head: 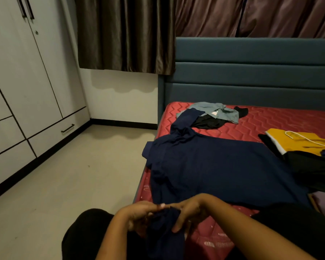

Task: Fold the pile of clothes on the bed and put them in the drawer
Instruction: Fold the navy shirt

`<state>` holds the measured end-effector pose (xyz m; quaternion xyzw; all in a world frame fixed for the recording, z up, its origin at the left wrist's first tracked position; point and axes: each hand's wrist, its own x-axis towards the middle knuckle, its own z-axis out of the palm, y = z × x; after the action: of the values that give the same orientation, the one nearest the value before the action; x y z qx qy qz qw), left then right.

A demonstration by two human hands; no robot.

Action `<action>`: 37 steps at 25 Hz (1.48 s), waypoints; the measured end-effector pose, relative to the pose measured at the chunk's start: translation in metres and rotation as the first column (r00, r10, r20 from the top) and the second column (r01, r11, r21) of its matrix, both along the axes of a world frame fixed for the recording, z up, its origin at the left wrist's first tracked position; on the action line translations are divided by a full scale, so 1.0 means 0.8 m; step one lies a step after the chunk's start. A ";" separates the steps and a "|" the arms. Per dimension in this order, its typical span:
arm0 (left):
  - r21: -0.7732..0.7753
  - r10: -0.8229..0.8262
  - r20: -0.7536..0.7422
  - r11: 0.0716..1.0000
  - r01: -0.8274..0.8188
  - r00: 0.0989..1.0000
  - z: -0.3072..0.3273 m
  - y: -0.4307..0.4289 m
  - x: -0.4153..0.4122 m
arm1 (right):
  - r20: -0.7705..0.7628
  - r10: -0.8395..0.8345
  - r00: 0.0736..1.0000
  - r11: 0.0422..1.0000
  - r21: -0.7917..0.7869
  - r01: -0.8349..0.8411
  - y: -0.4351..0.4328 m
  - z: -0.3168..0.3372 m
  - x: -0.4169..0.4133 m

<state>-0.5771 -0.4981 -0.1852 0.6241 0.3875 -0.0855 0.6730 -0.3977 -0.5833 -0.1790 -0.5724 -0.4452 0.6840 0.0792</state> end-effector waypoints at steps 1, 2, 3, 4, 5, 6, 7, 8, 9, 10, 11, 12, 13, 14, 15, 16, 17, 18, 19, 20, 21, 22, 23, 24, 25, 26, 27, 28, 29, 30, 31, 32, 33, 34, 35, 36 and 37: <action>0.138 0.125 -0.007 0.983 -0.123 0.992 -0.006 0.003 0.003 | 0.003 -0.088 0.996 0.993 0.081 0.087 0.009 -0.003 0.000; 0.208 0.258 0.046 0.942 -0.261 0.965 -0.009 0.007 0.008 | -0.003 -0.211 0.978 0.963 0.173 0.208 0.016 -0.004 0.000; 0.209 0.367 0.119 0.899 -0.385 0.923 -0.011 0.012 0.017 | -0.035 -0.322 0.946 0.916 0.241 0.321 0.023 -0.003 0.001; 0.185 0.427 0.182 0.870 -0.457 0.886 -0.014 0.017 0.025 | -0.074 -0.415 0.907 0.866 0.274 0.419 0.032 -0.006 0.006; 0.166 0.422 0.222 0.872 -0.461 0.879 -0.012 0.019 0.033 | -0.111 -0.475 0.873 0.824 0.292 0.486 0.041 -0.011 0.013; 0.152 0.392 0.254 0.887 -0.437 0.884 -0.015 0.021 0.039 | -0.133 -0.519 0.844 0.790 0.301 0.534 0.050 -0.016 0.019; 0.116 0.345 0.299 0.912 -0.393 0.890 -0.019 0.022 0.045 | -0.148 -0.568 0.810 0.749 0.315 0.583 0.059 -0.025 0.028; 0.079 0.306 0.339 0.933 -0.351 0.890 -0.024 0.024 0.051 | -0.141 -0.633 0.761 0.692 0.336 0.639 0.067 -0.036 0.038; 0.052 0.275 0.353 0.949 -0.312 0.894 -0.030 0.027 0.056 | -0.113 -0.717 0.688 0.611 0.374 0.698 0.073 -0.044 0.046; 0.058 0.221 0.349 0.965 -0.257 0.910 -0.035 0.031 0.059 | 0.005 -0.780 0.626 0.556 0.464 0.689 0.075 -0.048 0.054; 0.149 0.132 0.295 0.972 -0.182 0.946 -0.044 0.038 0.062 | 0.213 -0.793 0.571 0.569 0.593 0.569 0.074 -0.048 0.064; 0.354 0.010 0.167 0.933 -0.069 0.986 -0.054 0.046 0.064 | 0.445 -0.739 0.506 0.653 0.656 0.378 0.071 -0.050 0.071; 0.582 -0.081 -0.034 0.809 0.085 0.996 -0.066 0.052 0.067 | 0.596 -0.662 0.454 0.730 0.649 0.213 0.070 -0.053 0.075; 0.722 -0.097 -0.189 0.661 0.205 0.977 -0.077 0.056 0.072 | 0.658 -0.597 0.459 0.776 0.618 0.122 0.072 -0.059 0.079; 0.777 -0.081 -0.269 0.571 0.266 0.960 -0.078 0.054 0.075 | 0.667 -0.541 0.512 0.805 0.588 0.084 0.071 -0.060 0.077; 0.790 -0.049 -0.285 0.554 0.263 0.957 -0.078 0.055 0.079 | 0.628 -0.504 0.593 0.811 0.581 0.074 0.072 -0.063 0.073; 0.789 -0.034 -0.275 0.563 0.246 0.961 -0.075 0.054 0.083 | 0.556 -0.479 0.679 0.805 0.587 0.087 0.075 -0.068 0.070; 0.775 -0.042 -0.283 0.579 0.254 0.958 -0.070 0.056 0.086 | 0.445 -0.474 0.760 0.788 0.599 0.141 0.078 -0.072 0.066; 0.751 -0.067 -0.321 0.590 0.297 0.945 -0.064 0.057 0.088 | 0.344 -0.466 0.815 0.784 0.588 0.200 0.080 -0.075 0.062; 0.701 -0.107 -0.384 0.613 0.365 0.917 -0.056 0.058 0.088 | 0.305 -0.443 0.843 0.795 0.567 0.213 0.079 -0.073 0.059; 0.625 -0.156 -0.433 0.657 0.421 0.888 -0.047 0.058 0.086 | 0.317 -0.407 0.857 0.820 0.540 0.189 0.080 -0.072 0.055; 0.517 -0.202 -0.467 0.727 0.451 0.861 -0.041 0.059 0.082 | 0.325 -0.366 0.872 0.848 0.503 0.168 0.080 -0.072 0.052; 0.386 -0.242 -0.491 0.801 0.458 0.837 -0.038 0.059 0.079 | 0.300 -0.330 0.895 0.876 0.451 0.171 0.081 -0.073 0.048; 0.236 -0.293 -0.514 0.856 0.461 0.806 -0.035 0.059 0.074 | 0.248 -0.305 0.919 0.902 0.385 0.196 0.081 -0.071 0.044; 0.140 -0.324 -0.540 0.875 0.463 0.777 -0.032 0.059 0.071 | 0.191 -0.284 0.939 0.927 0.304 0.219 0.083 -0.070 0.041; 0.135 -0.347 -0.576 0.852 0.505 0.740 -0.035 0.063 0.069 | 0.146 -0.261 0.954 0.948 0.227 0.225 0.084 -0.067 0.038; 0.149 -0.366 -0.613 0.817 0.558 0.700 -0.031 0.064 0.067 | 0.122 -0.235 0.964 0.962 0.169 0.213 0.085 -0.065 0.037; 0.180 -0.360 -0.630 0.794 0.580 0.688 -0.028 0.066 0.065 | 0.101 -0.220 0.970 0.970 0.131 0.206 0.087 -0.061 0.036; 0.201 -0.344 -0.613 0.803 0.561 0.711 -0.024 0.069 0.063 | 0.082 -0.224 0.971 0.971 0.107 0.215 0.089 -0.058 0.035; 0.214 -0.325 -0.565 0.830 0.515 0.759 -0.019 0.073 0.059 | 0.054 -0.247 0.967 0.965 0.099 0.241 0.090 -0.057 0.035; 0.229 -0.303 -0.500 0.857 0.461 0.811 -0.014 0.077 0.054 | 0.030 -0.291 0.956 0.952 0.107 0.286 0.091 -0.057 0.036; 0.230 -0.288 -0.428 0.882 0.411 0.857 -0.011 0.080 0.049 | 0.012 -0.338 0.941 0.934 0.126 0.333 0.092 -0.059 0.038; 0.220 -0.276 -0.353 0.904 0.366 0.894 -0.013 0.085 0.045 | 0.006 -0.374 0.927 0.918 0.143 0.369 0.091 -0.061 0.040; 0.231 -0.253 -0.269 0.920 0.317 0.929 -0.016 0.089 0.043 | -0.007 -0.410 0.912 0.901 0.153 0.406 0.090 -0.061 0.042; 0.284 -0.191 -0.157 0.931 0.229 0.969 -0.019 0.089 0.044 | -0.028 -0.453 0.891 0.878 0.160 0.451 0.091 -0.059 0.044; 0.370 -0.066 -0.005 0.927 0.063 0.998 -0.020 0.089 0.048 | -0.060 -0.501 0.863 0.846 0.173 0.504 0.096 -0.056 0.051; 0.430 0.115 0.173 0.885 -0.180 0.978 -0.020 0.090 0.052 | -0.098 -0.542 0.835 0.812 0.193 0.550 0.103 -0.050 0.060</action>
<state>-0.5355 -0.4263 -0.2013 0.7342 0.3941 0.1011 0.5436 -0.3493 -0.5007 -0.2188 -0.6509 -0.3312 0.5916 0.3416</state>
